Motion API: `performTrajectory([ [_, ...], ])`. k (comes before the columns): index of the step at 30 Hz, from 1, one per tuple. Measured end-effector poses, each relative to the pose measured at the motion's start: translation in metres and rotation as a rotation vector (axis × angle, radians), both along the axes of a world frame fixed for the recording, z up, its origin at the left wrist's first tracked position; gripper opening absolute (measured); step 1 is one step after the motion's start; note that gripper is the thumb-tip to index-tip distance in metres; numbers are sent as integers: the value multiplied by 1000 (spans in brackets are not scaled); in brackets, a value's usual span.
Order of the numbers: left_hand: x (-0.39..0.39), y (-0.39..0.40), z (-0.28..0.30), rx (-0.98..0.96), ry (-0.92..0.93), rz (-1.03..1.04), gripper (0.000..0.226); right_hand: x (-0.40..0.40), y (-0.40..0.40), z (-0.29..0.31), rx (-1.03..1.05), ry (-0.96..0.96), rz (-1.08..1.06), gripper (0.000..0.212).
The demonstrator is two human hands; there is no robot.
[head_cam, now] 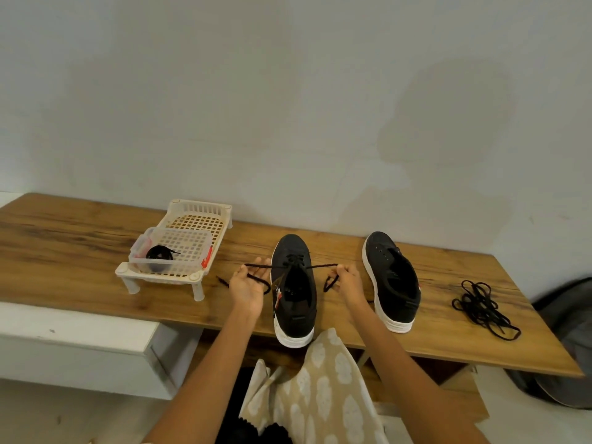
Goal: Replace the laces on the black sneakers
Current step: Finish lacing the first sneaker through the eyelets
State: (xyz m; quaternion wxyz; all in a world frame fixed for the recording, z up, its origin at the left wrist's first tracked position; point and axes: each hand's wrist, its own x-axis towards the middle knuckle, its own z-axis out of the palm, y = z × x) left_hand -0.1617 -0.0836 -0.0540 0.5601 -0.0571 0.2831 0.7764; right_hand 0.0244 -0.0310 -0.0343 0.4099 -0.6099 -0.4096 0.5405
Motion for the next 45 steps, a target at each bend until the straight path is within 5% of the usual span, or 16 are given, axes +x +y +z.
performTrajectory([
  [16, 0, 10, 22, -167, 99, 34, 34, 28, 13, -3, -92, -95, -155, 23],
  [18, -2, 9, 20, -238, 300, -34, 27, 30, 7, 1, 11, -251, -101, 22],
  [20, -3, 6, 22, -310, 694, -181, 9, 33, 2, 4, 158, -437, -18, 16],
  [23, -5, 6, 24, -299, 1246, -373, 26, 30, 0, 6, 321, -682, 172, 37],
  [27, -9, 8, 23, -444, 1938, -509, 25, 4, -1, 2, 445, -971, 417, 36],
  [38, -6, 9, 17, -486, 2306, -396, 15, -10, 2, 8, 637, -1304, 420, 24],
  [42, -7, 8, 23, -300, 1927, -645, 6, -17, -3, 10, 389, -997, 417, 25],
  [45, -10, 11, 47, -248, 1725, -592, 6, -27, -7, 17, 111, -265, 259, 19],
])
